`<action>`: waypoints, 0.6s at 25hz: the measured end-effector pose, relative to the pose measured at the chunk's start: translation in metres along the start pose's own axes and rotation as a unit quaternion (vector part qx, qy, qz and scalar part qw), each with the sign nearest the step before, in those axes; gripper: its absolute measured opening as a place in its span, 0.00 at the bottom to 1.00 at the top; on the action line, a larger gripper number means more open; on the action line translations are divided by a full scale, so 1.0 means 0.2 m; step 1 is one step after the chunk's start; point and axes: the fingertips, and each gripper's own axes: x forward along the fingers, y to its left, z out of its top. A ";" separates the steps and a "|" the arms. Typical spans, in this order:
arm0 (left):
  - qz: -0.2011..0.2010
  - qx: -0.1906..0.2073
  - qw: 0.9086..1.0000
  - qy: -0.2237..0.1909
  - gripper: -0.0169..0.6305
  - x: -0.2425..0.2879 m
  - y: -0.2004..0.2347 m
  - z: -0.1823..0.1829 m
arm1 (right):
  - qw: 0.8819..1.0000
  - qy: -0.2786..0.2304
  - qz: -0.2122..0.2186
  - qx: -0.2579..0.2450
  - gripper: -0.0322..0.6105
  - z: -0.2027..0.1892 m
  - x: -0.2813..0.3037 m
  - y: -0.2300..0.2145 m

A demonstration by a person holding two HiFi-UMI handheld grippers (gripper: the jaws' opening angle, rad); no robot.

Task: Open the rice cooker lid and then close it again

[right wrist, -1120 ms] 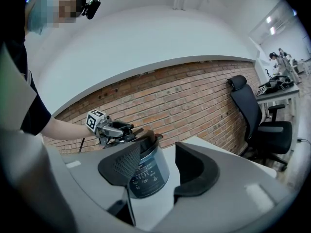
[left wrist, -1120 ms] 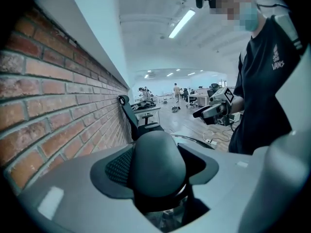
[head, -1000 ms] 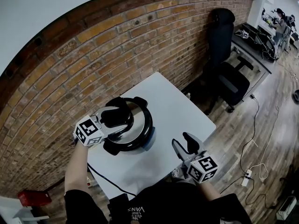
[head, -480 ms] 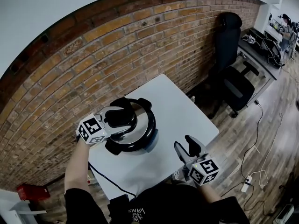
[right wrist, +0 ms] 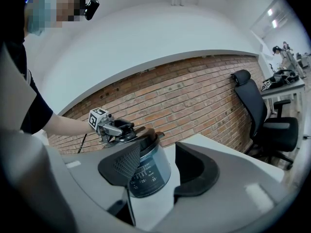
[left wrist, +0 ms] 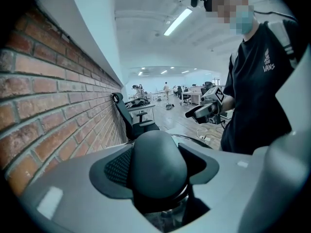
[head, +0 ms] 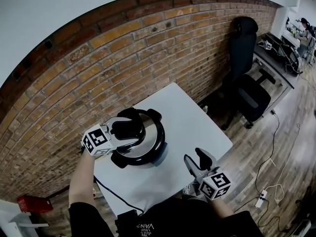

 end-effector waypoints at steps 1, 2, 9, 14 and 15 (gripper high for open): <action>0.003 -0.002 1.000 -0.001 0.47 0.00 0.00 0.00 | 1.000 -0.001 0.000 0.001 0.39 0.00 0.00 0.00; 0.007 -0.005 1.000 -0.003 0.47 0.00 0.01 0.00 | 1.000 -0.001 0.000 0.001 0.39 0.00 0.00 -0.01; 0.025 -0.029 0.999 -0.015 0.46 -0.01 0.01 0.01 | 1.000 -0.003 0.002 -0.002 0.39 0.02 0.02 -0.02; 0.003 -0.032 0.999 -0.029 0.46 -0.04 0.02 0.01 | 1.000 -0.008 0.005 -0.005 0.39 0.05 0.03 -0.02; 0.002 -0.034 0.999 -0.032 0.46 -0.05 0.02 0.01 | 1.000 -0.007 0.005 -0.004 0.39 0.05 0.03 -0.02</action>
